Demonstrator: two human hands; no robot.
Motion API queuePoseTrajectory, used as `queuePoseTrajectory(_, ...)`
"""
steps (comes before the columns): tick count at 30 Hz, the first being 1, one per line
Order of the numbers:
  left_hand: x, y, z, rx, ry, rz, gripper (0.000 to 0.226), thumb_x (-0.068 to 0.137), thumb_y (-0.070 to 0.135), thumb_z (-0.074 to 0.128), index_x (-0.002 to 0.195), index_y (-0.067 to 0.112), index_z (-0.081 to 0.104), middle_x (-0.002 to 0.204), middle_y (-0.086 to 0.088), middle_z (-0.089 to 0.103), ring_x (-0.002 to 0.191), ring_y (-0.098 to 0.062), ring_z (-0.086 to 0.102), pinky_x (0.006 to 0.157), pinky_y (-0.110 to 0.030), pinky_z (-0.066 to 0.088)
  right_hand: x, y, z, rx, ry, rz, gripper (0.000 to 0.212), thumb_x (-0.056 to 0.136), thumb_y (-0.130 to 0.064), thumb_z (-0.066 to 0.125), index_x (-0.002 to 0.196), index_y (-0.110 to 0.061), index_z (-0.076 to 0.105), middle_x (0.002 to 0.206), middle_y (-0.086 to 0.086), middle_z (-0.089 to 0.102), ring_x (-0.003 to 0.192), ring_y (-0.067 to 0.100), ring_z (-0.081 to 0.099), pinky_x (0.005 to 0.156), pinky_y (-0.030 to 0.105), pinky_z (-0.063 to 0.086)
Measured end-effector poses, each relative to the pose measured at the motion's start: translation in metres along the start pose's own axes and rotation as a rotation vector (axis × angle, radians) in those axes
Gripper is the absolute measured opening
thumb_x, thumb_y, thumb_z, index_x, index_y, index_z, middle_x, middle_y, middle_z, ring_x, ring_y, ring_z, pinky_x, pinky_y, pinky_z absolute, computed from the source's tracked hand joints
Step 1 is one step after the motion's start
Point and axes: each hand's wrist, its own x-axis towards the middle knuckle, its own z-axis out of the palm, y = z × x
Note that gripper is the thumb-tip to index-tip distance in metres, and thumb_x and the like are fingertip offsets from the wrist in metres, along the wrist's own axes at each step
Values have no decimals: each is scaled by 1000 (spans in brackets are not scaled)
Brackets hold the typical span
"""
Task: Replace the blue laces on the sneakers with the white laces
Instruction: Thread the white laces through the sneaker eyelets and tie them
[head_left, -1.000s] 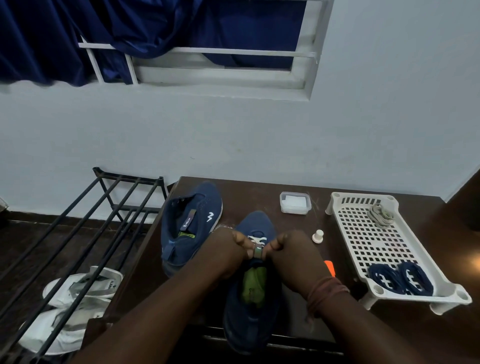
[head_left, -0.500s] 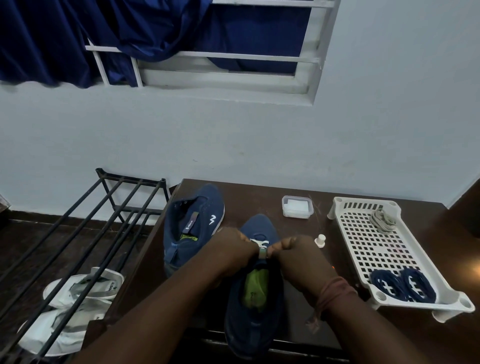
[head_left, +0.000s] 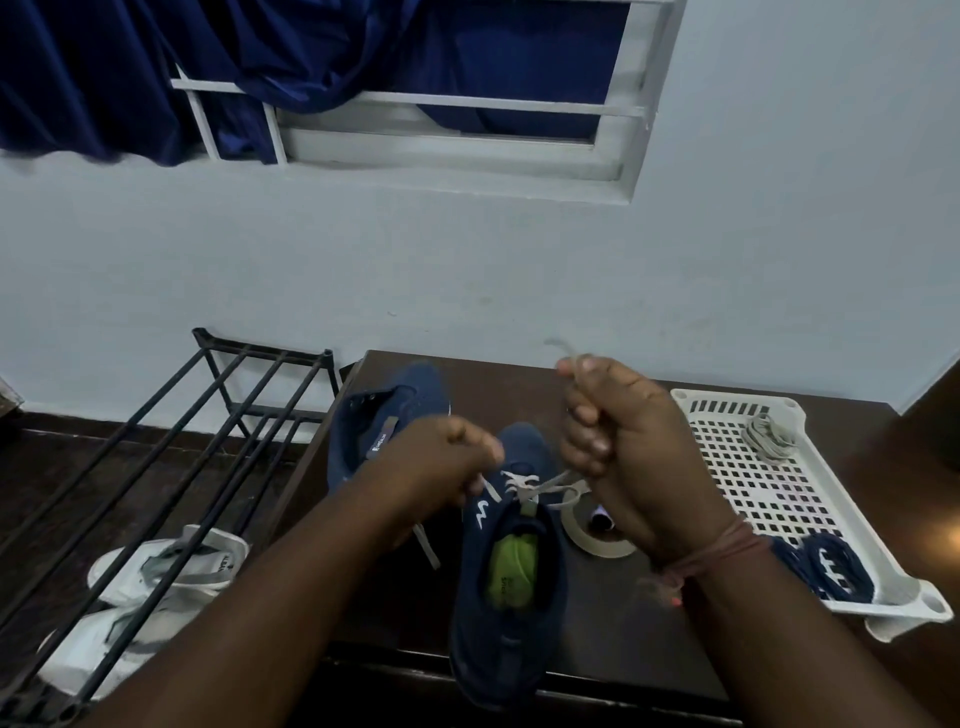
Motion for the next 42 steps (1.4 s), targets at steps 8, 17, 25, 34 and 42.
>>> queuePoseTrajectory(8,-2,-9,18,434,31,-125,20,77,23,73,77,3,72,69,-10,74,69,-27,74,68,-42,63,-7,16,-14,-929,43,-85,13,90,-21,69,79,-17,74,56,-12,63,48,2,54,49,20,43)
queuePoseTrajectory(17,2,-11,14,143,-17,-337,19,93,6,60,107,-7,65,79,-12,68,63,-20,66,68,-31,60,-9,64,-15,-1770,-200,-155,20,96,-23,50,93,-11,67,94,10,68,86,29,63,65,27,30)
queuePoseTrajectory(25,-3,-5,14,-47,-26,-422,13,98,0,55,103,-9,63,72,-16,59,58,-18,59,48,-24,55,-7,68,-18,-1531,-197,-42,24,94,-21,53,70,-16,52,67,1,54,66,21,53,62,31,36)
queuePoseTrajectory(34,-1,-10,12,-51,-21,-411,20,98,1,54,113,-10,61,73,-15,59,60,-17,59,50,-24,56,-6,65,-22,-1363,-223,29,19,94,-19,54,77,-17,62,68,-7,60,61,4,53,59,21,41)
queuePoseTrajectory(42,1,-12,12,-56,-12,-421,19,98,2,56,112,-9,61,71,-15,60,59,-18,60,53,-26,57,-3,66,-20,-1532,-145,47,29,92,-18,51,63,-15,48,59,-1,47,54,11,42,45,18,29)
